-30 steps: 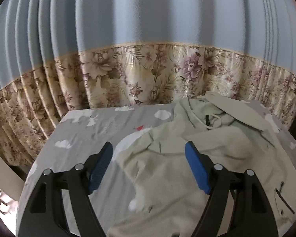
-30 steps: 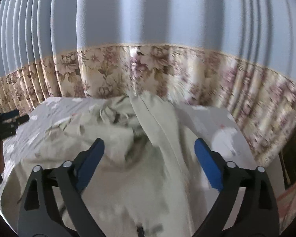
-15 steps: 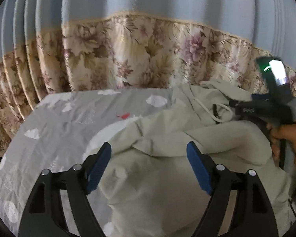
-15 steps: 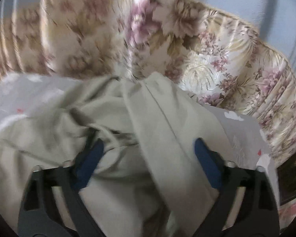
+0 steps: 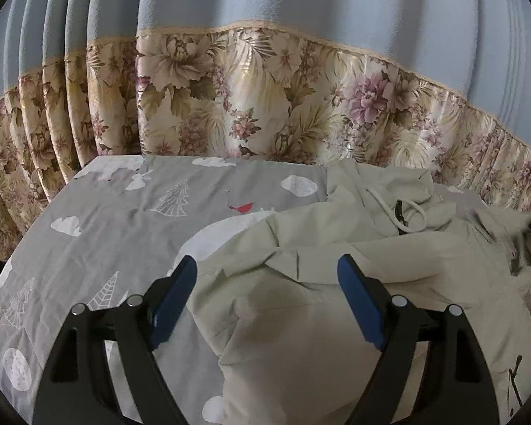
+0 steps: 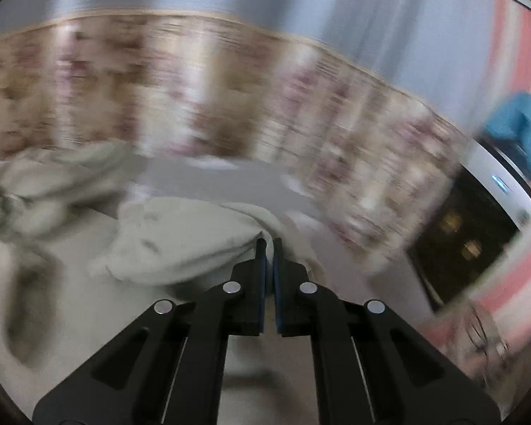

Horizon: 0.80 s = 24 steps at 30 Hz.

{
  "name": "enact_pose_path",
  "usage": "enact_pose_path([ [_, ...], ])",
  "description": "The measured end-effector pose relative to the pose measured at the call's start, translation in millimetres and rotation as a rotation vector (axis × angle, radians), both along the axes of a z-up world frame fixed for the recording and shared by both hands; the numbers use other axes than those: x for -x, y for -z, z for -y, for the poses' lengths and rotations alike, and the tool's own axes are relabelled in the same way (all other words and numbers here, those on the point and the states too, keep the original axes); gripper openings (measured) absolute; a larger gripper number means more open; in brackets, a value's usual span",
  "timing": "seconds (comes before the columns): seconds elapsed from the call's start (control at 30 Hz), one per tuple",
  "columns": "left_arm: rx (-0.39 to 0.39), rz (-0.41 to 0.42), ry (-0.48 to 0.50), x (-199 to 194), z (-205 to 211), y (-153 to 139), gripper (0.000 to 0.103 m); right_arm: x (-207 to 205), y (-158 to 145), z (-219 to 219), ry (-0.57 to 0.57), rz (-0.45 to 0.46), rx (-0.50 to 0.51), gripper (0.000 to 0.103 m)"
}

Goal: Fold large clothes

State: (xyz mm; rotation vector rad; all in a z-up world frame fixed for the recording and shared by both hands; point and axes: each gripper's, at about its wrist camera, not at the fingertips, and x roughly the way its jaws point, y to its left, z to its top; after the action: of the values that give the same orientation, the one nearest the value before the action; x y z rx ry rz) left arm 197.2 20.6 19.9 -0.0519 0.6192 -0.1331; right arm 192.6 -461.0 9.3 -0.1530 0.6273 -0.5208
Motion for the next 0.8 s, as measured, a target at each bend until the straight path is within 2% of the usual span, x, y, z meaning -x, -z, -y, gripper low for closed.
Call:
enact_pose_path([
  [0.07,-0.001,-0.003,0.004,1,2,1,0.082,29,14,37,0.086,-0.045,-0.011,0.007],
  [0.1,-0.002,-0.004,0.007,1,2,1,0.082,38,18,48,0.102,-0.055,-0.037,0.018],
  [0.13,-0.005,-0.003,0.007,1,3,0,0.082,54,23,62,0.123,-0.065,-0.064,0.044],
  [0.2,-0.006,-0.003,0.005,1,3,0,0.082,83,28,79,0.167,-0.059,-0.082,0.075],
  [0.3,0.001,-0.001,0.0,2,2,0,0.082,126,23,95,0.216,-0.023,-0.166,0.077],
  [0.4,0.009,0.001,-0.011,3,-2,-2,0.082,153,5,93,0.223,-0.014,-0.188,0.084],
  [0.47,0.015,-0.001,-0.016,2,-6,-2,0.082,177,-18,83,0.23,0.048,-0.163,0.094],
  [0.5,0.016,-0.003,-0.019,2,-8,-2,0.082,178,-25,80,0.225,0.046,-0.143,0.1],
  [0.57,0.02,-0.011,-0.021,1,-11,-1,0.082,179,-40,68,0.187,-0.002,-0.089,0.1],
  [0.63,0.02,-0.015,-0.019,0,-13,-2,0.082,185,-60,55,0.15,0.047,-0.06,0.1],
  [0.67,0.021,-0.014,-0.018,0,-12,-2,0.082,189,-70,45,0.103,0.114,-0.092,0.1],
  [0.7,0.024,-0.014,-0.016,1,-13,-2,0.082,184,-75,37,0.039,0.133,-0.134,0.1],
  [0.73,0.025,-0.013,-0.015,0,-13,-2,0.082,171,-76,21,-0.075,0.125,-0.198,0.1],
  [0.8,0.022,-0.015,-0.004,0,-11,0,0.082,145,-72,-6,-0.219,0.106,-0.287,0.1],
])
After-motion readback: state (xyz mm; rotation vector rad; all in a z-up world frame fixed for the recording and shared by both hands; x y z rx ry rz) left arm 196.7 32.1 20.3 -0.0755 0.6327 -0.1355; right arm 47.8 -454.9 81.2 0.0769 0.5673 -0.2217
